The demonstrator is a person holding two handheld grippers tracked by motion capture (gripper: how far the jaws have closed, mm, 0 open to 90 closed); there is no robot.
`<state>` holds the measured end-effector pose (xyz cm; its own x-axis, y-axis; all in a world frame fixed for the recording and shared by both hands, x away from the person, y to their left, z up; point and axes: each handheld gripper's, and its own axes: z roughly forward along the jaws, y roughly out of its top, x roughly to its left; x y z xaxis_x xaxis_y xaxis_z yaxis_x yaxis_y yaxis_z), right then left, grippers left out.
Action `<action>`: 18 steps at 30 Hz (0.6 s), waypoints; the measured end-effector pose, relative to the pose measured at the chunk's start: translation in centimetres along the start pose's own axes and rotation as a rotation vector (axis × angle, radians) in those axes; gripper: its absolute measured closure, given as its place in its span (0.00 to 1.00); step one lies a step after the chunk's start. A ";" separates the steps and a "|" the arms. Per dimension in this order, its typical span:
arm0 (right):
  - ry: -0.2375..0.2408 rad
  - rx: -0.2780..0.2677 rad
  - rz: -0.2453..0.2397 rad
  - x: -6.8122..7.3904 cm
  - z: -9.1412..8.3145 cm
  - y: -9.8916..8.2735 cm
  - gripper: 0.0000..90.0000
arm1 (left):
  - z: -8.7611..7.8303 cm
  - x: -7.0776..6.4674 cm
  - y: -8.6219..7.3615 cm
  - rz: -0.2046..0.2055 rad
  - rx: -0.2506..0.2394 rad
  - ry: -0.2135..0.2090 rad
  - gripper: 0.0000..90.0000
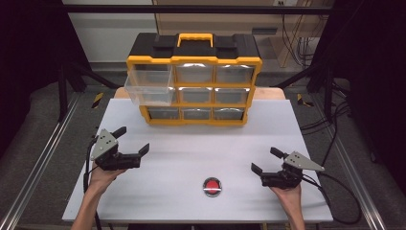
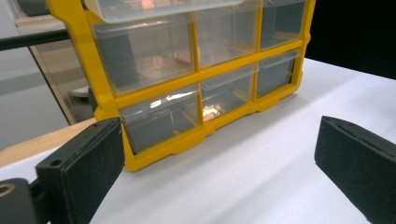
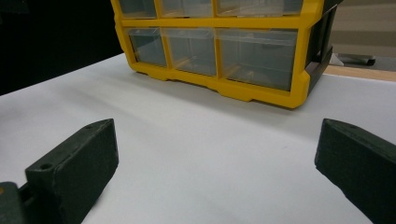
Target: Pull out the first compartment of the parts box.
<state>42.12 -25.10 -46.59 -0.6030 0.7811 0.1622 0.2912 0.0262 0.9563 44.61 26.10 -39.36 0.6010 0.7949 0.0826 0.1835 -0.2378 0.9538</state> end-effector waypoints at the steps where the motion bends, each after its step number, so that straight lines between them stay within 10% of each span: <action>1: 0.000 0.001 0.000 0.0 0.0 0.0 0.01 | 0.0 0.0 0.0 0.000 0.000 0.000 0.02; 18: 0.000 0.004 -0.005 -0.1 0.0 0.0 0.00 | 0.7 -1.9 -1.7 -0.012 0.056 -0.074 0.02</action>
<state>42.18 -25.16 -46.62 -0.6043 0.7811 0.1574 0.2908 0.0324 0.9562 43.73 24.58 -41.36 0.6537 0.7552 0.0482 0.2331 -0.2615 0.9366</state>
